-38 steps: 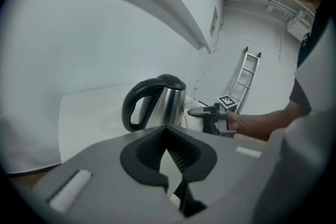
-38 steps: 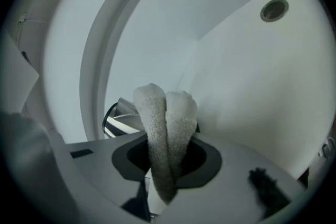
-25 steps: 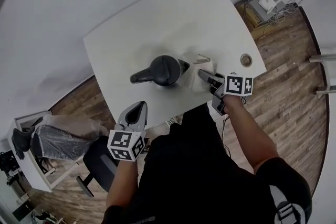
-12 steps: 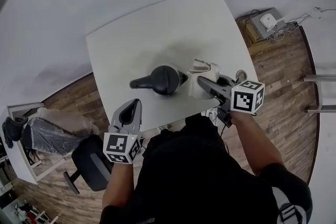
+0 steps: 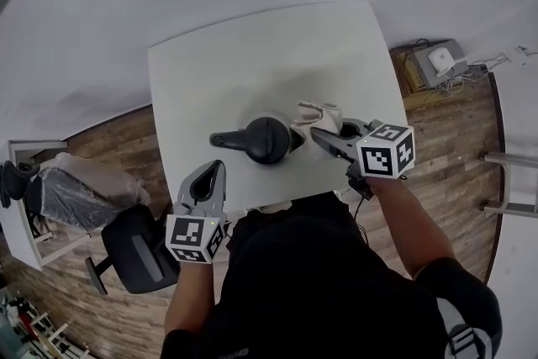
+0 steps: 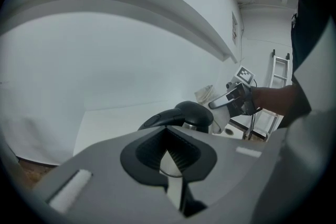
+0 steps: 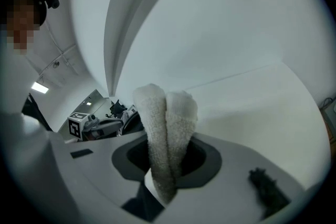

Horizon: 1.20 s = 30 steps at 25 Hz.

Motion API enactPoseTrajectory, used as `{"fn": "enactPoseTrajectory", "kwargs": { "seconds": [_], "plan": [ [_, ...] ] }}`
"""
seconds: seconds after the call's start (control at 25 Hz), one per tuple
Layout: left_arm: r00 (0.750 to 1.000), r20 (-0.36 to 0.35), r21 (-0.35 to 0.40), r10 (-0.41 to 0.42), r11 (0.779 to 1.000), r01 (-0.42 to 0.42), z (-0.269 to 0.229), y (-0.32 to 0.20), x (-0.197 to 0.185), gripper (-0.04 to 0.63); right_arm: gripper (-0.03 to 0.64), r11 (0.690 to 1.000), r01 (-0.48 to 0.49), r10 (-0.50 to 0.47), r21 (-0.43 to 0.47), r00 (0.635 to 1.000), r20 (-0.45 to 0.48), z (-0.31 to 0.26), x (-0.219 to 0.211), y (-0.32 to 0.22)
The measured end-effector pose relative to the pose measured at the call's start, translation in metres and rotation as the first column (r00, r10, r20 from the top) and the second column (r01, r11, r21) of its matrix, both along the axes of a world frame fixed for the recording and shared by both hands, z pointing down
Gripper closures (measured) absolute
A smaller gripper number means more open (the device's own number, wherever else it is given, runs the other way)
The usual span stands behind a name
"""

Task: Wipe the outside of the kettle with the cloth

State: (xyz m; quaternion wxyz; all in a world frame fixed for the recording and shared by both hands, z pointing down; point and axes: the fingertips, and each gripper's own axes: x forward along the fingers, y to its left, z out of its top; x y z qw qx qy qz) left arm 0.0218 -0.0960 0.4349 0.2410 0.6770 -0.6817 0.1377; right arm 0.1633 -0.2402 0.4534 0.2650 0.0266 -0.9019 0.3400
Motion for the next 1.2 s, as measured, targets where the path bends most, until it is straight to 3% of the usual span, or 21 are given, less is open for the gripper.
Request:
{"fn": "enactPoseTrajectory", "kwargs": {
  "seconds": [0.48, 1.2],
  "plan": [
    [0.994, 0.046, -0.023, -0.098, 0.995, 0.099, 0.011, -0.008, -0.008, 0.589, 0.522, 0.988, 0.136, -0.142, -0.077, 0.987, -0.071, 0.049, -0.020, -0.021],
    [0.981, 0.001, -0.061, -0.192, 0.979, 0.192, 0.046, 0.007, -0.001, 0.588, 0.522, 0.967, 0.215, -0.240, -0.134, 0.945, -0.222, 0.149, -0.038, -0.033]
  ]
}}
